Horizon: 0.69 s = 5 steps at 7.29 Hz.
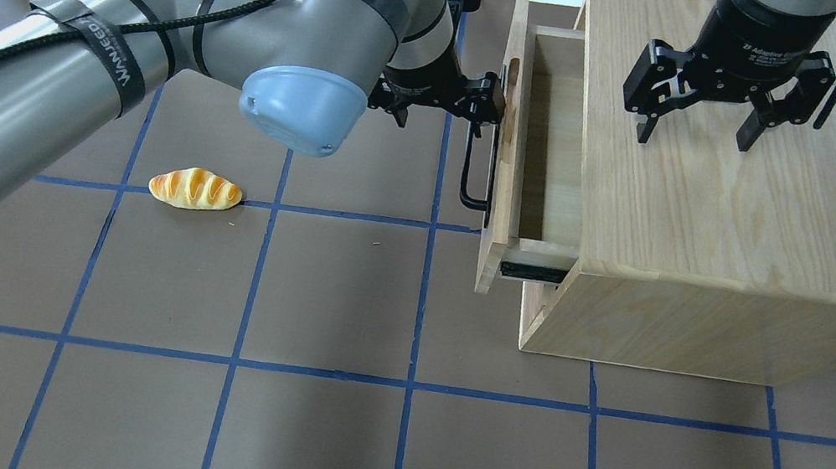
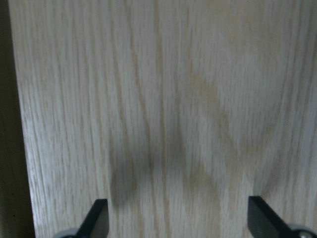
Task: Open upper drawer
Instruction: 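Pull the drawer handle with the left gripper away from the cabinet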
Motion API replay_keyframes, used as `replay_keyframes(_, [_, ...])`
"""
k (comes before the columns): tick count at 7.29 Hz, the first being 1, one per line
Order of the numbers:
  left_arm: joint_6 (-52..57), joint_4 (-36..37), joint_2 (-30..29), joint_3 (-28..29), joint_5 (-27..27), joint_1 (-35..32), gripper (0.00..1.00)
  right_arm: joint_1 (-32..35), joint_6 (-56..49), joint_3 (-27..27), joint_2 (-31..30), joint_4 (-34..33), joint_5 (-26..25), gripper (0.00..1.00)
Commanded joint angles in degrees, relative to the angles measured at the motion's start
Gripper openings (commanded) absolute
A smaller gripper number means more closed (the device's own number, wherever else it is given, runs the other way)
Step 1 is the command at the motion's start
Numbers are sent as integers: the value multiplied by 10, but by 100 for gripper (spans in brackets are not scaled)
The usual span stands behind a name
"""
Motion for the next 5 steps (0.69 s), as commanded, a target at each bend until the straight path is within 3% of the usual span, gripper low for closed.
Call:
replay_keyframes(1, [12,-4,1,0,0,3,100,0,1,0,0,0,0,100])
replay_keyframes(5, [12,-29,16,0,0,3,100,0,0,1,0,0,0,100])
